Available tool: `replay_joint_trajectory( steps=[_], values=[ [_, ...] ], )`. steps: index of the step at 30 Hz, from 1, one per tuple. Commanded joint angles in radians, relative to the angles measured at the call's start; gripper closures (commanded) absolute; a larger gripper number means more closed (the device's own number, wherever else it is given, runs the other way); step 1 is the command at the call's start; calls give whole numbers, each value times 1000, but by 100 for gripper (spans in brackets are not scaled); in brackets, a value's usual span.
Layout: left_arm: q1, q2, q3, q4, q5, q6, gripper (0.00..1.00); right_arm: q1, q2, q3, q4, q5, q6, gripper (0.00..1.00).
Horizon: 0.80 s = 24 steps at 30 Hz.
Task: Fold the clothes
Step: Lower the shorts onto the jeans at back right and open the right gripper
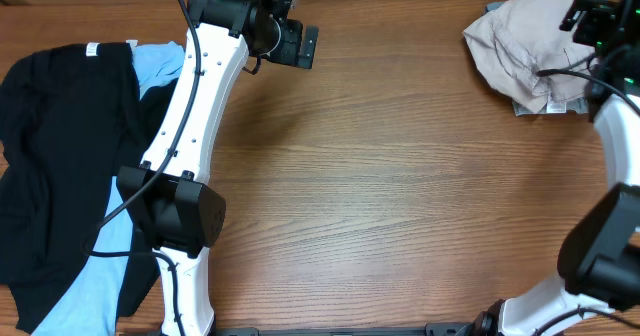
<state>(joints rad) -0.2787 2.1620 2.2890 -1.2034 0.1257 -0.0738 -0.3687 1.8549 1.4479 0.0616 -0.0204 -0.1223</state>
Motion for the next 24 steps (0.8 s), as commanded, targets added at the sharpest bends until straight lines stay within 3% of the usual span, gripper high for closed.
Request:
replay_joint_trajectory(
  steps=[1,14,19,24],
  values=[
    [5,10,-11,10,-6,18,0,-6,97,14,32,143,-42,0],
    [5,10,-11,11,-6,19,0,-44,441,14,-39,140,-9,0],
    [5,10,-11,10,-6,18,0,-44,406,14,-46,140,22,0],
    [5,10,-11,4,-6,18,0,-48,248,14,-56,132,48,0]
  ],
)
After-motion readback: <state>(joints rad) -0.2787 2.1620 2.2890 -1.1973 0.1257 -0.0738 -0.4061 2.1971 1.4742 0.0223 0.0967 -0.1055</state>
